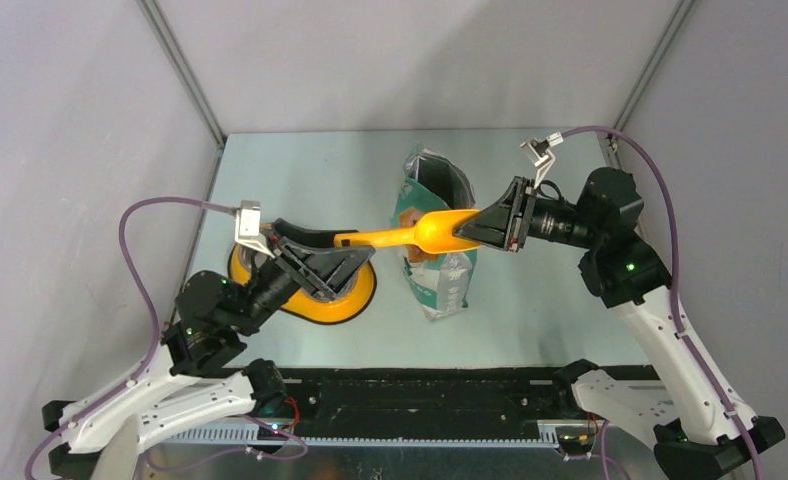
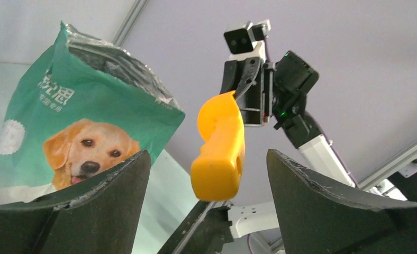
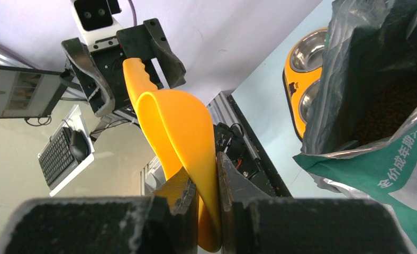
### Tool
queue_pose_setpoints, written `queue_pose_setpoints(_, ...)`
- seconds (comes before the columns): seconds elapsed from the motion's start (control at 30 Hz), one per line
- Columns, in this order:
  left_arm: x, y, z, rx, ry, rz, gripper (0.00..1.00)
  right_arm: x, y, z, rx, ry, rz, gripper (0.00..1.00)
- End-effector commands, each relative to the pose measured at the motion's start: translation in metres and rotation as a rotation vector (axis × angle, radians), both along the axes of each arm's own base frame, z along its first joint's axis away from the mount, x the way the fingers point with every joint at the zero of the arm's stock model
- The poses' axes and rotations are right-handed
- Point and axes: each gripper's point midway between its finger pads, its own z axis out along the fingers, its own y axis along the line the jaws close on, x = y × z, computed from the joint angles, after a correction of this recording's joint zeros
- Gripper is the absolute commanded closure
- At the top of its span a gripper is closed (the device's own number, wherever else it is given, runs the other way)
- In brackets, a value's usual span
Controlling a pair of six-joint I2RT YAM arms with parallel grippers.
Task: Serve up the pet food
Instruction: Adjust the spatula.
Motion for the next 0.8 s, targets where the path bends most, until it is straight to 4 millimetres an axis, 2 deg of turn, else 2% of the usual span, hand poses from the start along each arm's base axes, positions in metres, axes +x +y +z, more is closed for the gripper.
queue_pose_setpoints(0.0, -0.011, 0.003, 0.025, -0.107, -0.002, -0.064, 0.13, -0.008, -0.001, 0.012, 0.019, -0.06, 0.038, 1.0)
queue_pose_setpoints(0.17, -0.011, -0.008, 0.028, -0.103, 0.018, -0.115, 0.18, -0.009, 0.002, 0.01, 0.017, -0.054, 0.062, 1.0)
queue_pose_setpoints(0.33, -0.012, -0.017, 0.026, -0.076, 0.034, -0.153, 0.39, -0.008, 0.002, 0.008, 0.012, -0.06, 0.07, 1.0)
queue_pose_setpoints(0.57, -0.012, -0.019, 0.024, -0.08, 0.044, -0.166, 0.48, -0.009, 0.0, 0.006, -0.015, -0.073, 0.062, 1.0)
queue_pose_setpoints(0.67, -0.011, -0.02, 0.023, -0.08, 0.05, -0.172, 0.48, -0.01, -0.001, 0.004, -0.027, -0.073, 0.07, 1.0)
queue_pose_setpoints(0.77, -0.012, -0.022, 0.022, -0.089, 0.049, -0.178, 0.56, -0.008, -0.001, 0.002, -0.033, -0.07, 0.062, 1.0)
